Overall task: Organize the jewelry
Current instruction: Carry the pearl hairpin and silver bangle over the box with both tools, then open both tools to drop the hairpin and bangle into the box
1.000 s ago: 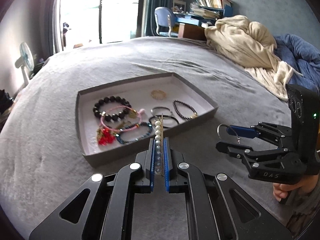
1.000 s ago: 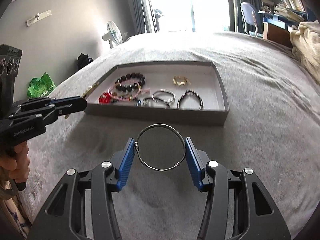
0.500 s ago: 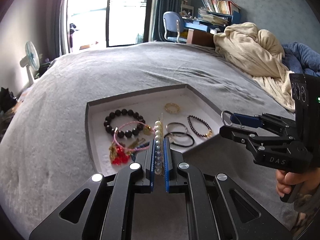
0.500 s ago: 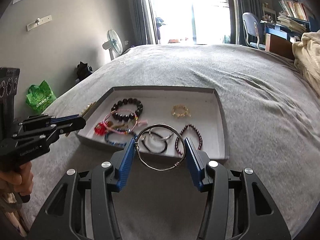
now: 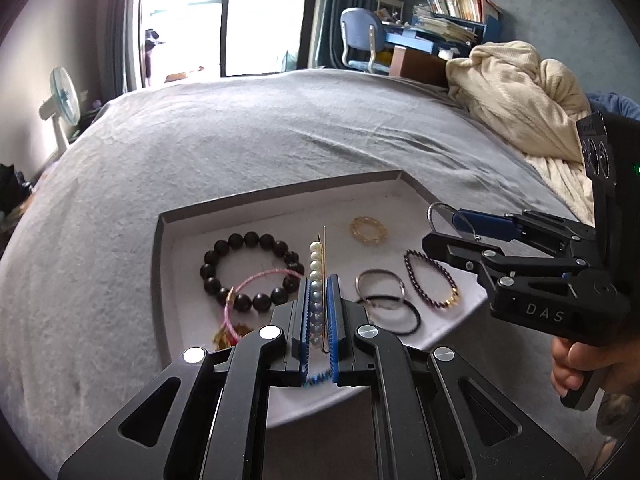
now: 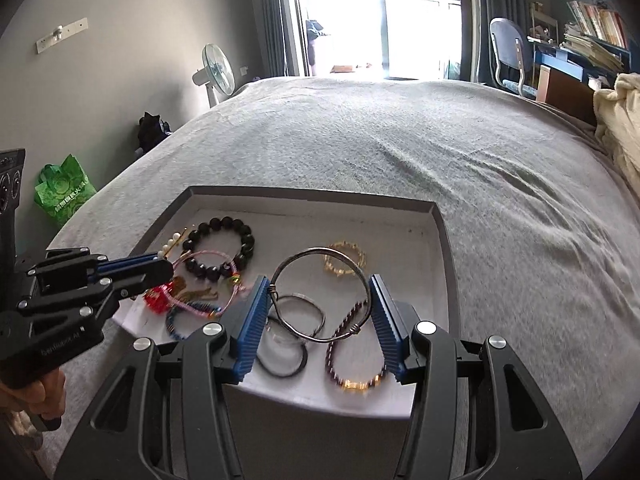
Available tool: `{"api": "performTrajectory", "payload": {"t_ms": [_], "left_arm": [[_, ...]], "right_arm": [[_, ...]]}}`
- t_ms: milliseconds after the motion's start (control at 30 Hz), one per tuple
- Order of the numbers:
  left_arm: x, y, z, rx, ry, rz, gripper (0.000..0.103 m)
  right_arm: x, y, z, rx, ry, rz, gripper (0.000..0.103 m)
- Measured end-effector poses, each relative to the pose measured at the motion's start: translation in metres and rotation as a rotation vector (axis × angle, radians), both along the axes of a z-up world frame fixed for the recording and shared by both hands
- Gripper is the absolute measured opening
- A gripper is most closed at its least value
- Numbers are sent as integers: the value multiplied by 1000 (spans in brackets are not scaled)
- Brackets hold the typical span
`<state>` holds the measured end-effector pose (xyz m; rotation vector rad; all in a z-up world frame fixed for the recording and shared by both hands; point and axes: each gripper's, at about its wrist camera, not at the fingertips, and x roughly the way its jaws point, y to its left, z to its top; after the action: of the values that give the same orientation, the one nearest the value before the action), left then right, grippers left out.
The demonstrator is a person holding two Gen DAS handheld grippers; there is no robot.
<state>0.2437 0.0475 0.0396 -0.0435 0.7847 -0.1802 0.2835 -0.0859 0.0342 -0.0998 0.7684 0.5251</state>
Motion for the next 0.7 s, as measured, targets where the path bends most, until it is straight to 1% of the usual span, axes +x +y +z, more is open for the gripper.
{"api": "performTrajectory", "payload": {"t_ms": [267, 467, 567, 700], "left_arm": [[28, 0, -15, 30, 53, 34, 8], [39, 0, -33, 69, 113, 45, 8], [42, 0, -39, 75, 139, 44, 8], [43, 0, -40, 79, 136, 36, 9]], "right_arm": [[24, 17, -17, -42, 41, 11, 50], [35, 28, -33, -95, 79, 18, 50], [38, 31, -38, -117, 95, 17, 50], [40, 31, -47, -140, 112, 20, 50]]}}
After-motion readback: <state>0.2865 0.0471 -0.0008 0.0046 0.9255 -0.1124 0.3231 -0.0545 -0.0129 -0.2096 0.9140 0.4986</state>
